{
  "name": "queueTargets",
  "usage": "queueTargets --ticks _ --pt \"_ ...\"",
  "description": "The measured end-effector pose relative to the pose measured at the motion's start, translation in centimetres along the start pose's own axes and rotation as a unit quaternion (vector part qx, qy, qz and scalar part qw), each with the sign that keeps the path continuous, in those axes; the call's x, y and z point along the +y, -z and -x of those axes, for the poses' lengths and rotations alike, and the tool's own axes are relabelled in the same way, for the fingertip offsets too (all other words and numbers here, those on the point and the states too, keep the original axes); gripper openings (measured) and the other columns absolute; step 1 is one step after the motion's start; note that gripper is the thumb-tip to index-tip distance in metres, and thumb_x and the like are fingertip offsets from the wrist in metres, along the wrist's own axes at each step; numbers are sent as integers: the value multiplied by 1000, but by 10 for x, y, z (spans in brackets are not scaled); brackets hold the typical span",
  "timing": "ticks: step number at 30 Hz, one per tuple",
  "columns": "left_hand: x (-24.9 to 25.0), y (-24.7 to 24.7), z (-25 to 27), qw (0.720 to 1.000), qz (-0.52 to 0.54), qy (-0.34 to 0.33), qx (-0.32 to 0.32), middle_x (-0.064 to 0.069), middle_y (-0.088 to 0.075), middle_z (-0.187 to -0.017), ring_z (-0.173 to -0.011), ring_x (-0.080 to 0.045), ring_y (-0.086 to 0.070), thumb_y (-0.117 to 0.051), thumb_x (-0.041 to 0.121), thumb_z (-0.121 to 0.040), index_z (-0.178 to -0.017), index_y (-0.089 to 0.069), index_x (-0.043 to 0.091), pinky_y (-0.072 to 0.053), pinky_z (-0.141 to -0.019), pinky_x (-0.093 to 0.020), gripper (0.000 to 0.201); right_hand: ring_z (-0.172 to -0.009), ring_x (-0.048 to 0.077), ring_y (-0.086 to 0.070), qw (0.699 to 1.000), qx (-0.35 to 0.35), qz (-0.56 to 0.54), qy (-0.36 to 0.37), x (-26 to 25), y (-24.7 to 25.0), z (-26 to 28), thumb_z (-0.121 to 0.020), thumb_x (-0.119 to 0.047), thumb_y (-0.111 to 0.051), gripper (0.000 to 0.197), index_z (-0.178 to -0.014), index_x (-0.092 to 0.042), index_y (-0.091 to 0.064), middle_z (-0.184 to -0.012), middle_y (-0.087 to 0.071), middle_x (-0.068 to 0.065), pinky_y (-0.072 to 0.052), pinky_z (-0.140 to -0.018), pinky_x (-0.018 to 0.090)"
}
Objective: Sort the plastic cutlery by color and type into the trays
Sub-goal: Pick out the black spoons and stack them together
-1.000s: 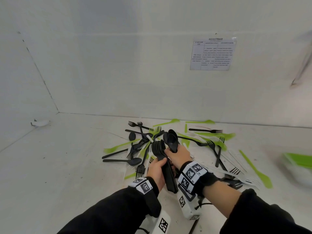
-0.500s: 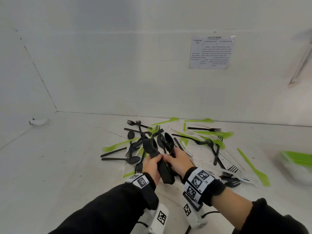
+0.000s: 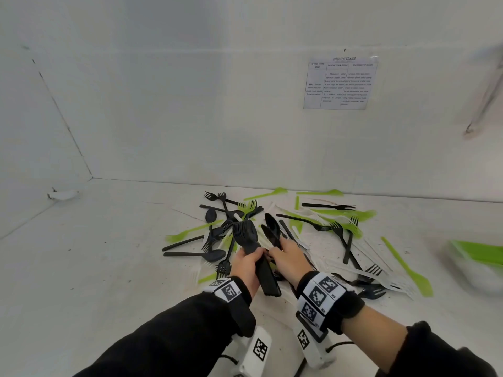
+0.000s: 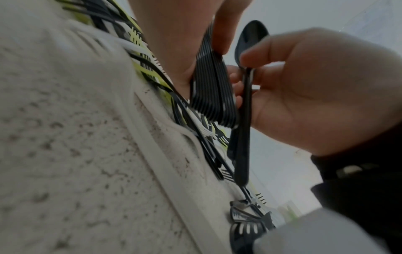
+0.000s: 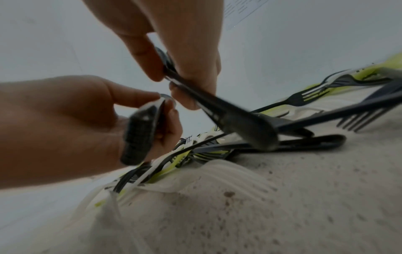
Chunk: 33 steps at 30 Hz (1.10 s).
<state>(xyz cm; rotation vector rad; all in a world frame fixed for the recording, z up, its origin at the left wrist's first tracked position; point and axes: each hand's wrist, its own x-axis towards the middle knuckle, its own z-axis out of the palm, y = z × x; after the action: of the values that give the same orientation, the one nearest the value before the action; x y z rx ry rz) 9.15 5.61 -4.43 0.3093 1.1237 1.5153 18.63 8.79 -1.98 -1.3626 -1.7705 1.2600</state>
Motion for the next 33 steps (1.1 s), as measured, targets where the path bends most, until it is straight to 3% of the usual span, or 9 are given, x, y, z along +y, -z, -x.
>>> queueTargets --ticks 3,7,12,15,17,22,27,31,33 --pt "0 0 -2 1000 6 -2 4 -12 -56 -76 -58 -18 -58 -44 -3 -94 -97 -52 3 -47 -63 -35 10 -62 11 -51 1000 6 -17 4 -2 6 -2 -94 -10 -44 14 -92 -18 -55 -68 -53 -1 -43 -62 20" --pt "-1 0 -1 1000 -8 -3 -13 -12 -62 -85 -68 -19 -59 -45 -2 -94 -111 -52 2 -47 -63 -34 18 -59 9 -53 998 24 -50 -6 -5 5 -4 -95 -7 -44 18 -105 -18 -54 -71 -60 -3 -45 -59 20" --pt "-3 -3 2 999 -22 -13 -27 -17 -64 -97 -80 -25 -63 -44 -2 -95 -120 -52 1 -53 -66 -36 27 -82 18 -58 999 30 36 -10 -7 0 -6 -93 -14 -48 24 -111 -11 -64 -88 -64 2 -50 -90 39" --pt "-3 -4 3 999 -27 -16 -32 -19 -65 -103 -88 -28 -64 -42 -3 -95 -121 -51 2 -53 -76 -39 28 -100 21 -60 997 43 51 -32 -9 1 -5 -92 -21 -53 29 -119 -11 -59 -90 -64 0 -44 -97 33" --pt "-2 -4 4 999 -25 -16 -30 -19 -65 -102 -89 -28 -64 -40 -3 -96 -121 -51 1 -53 -74 -37 27 -104 20 -61 996 72 23 -52 -9 2 -4 -88 -24 -61 30 -115 -12 -57 -82 -60 -7 -43 -95 30" --pt "2 -2 6 999 -32 -22 -23 -21 -63 -106 -87 -29 -63 -41 -2 -96 -121 -50 2 -52 -69 -35 26 -102 18 -62 998 23 43 -37 -9 -3 -4 -90 -19 -56 23 -110 -17 -67 -104 -68 2 -47 -97 33" --pt "9 4 8 999 -28 10 -22 -16 -61 -89 -71 -26 -58 -42 6 -98 -113 -51 6 -49 -58 -35 18 -87 22 -66 999 12 13 -35 -10 -6 -10 -83 -16 -63 19 -71 -30 -59 -76 -63 -4 -52 -90 41" --pt "16 14 7 1000 1 27 3 -15 -56 -76 -54 -22 -55 -44 6 -97 -108 -50 3 -49 -47 -29 13 -67 12 -57 997 -60 42 -25 -21 -8 -16 -84 -6 -54 23 -71 -21 -63 -68 -58 -5 -52 -77 30" --pt "24 21 6 1000 4 27 12 -13 -54 -74 -45 -19 -53 -42 6 -98 -104 -50 3 -48 -45 -27 10 -71 10 -56 991 -98 88 -6 -35 -5 -27 -85 -4 -49 29 -67 -23 -63 -71 -59 -7 -46 -73 21"
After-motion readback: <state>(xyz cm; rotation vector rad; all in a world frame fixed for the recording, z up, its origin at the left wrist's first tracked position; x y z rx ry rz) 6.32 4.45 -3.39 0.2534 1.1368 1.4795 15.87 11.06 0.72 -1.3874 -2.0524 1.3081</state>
